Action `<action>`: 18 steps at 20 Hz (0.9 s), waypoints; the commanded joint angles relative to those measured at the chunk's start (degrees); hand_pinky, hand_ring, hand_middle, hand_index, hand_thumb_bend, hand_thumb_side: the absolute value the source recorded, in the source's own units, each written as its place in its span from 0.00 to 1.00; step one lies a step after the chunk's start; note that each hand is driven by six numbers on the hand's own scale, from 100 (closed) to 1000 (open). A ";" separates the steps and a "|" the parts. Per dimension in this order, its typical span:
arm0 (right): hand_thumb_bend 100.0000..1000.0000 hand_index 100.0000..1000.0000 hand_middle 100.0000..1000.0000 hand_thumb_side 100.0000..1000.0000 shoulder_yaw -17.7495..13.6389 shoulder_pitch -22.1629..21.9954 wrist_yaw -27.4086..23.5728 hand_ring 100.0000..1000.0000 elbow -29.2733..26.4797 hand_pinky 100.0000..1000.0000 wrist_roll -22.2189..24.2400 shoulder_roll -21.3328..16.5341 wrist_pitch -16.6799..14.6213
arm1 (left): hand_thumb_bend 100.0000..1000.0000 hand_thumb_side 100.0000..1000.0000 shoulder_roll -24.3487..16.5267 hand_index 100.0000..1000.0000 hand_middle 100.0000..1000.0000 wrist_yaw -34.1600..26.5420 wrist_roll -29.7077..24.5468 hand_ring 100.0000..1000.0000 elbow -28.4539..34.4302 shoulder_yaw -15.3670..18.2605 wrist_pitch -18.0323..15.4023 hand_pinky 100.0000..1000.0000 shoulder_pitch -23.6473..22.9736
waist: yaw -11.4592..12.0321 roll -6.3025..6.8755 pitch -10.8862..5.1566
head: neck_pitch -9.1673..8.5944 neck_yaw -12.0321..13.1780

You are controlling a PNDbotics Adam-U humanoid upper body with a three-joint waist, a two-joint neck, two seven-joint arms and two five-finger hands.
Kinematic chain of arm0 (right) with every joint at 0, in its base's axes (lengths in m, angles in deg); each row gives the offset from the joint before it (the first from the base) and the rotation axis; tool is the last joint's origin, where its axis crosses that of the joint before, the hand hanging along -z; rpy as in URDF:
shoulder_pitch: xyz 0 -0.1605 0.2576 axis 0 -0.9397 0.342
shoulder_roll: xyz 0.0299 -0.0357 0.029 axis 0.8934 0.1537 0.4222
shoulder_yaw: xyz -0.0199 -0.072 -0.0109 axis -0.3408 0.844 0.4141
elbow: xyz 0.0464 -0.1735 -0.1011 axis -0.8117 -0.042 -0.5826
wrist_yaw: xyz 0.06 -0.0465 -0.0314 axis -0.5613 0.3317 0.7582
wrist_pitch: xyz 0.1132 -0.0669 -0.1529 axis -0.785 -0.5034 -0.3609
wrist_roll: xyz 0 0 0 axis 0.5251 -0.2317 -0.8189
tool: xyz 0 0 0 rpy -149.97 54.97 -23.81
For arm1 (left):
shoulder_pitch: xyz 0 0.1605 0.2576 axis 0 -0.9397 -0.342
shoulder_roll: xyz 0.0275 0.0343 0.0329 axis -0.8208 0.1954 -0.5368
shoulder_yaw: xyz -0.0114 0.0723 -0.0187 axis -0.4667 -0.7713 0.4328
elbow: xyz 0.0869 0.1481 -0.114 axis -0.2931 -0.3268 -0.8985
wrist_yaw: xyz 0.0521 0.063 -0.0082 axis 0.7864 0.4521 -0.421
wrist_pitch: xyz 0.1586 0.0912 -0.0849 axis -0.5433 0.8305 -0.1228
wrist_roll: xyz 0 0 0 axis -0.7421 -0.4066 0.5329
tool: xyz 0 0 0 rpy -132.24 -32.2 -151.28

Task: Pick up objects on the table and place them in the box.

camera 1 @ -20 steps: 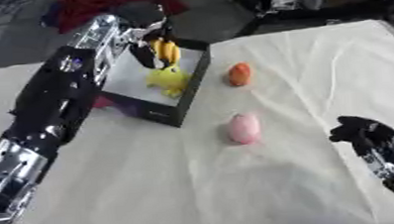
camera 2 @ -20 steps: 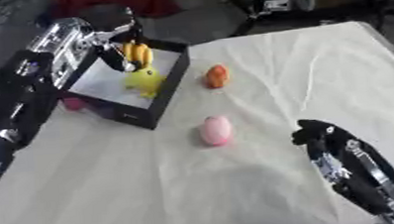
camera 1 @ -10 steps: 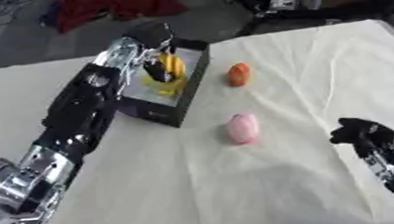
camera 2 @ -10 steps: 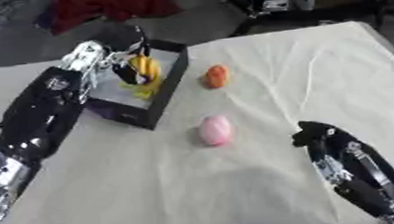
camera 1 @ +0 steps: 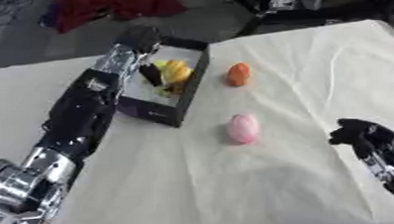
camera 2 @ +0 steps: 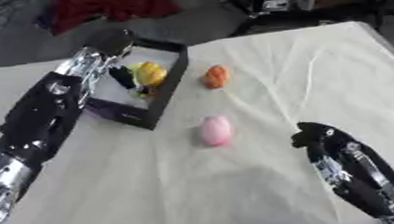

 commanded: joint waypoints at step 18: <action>0.00 0.85 0.67 0.68 -1.07 0.36 0.15 0.72 -0.74 0.85 -0.96 -1.03 -0.02 | 1.00 0.59 -23.92 0.86 0.69 -32.69 -5.08 0.64 31.51 0.65 0.28 0.79 -7.62 | 2.72 0.12 -1.62 | -0.10 -1.72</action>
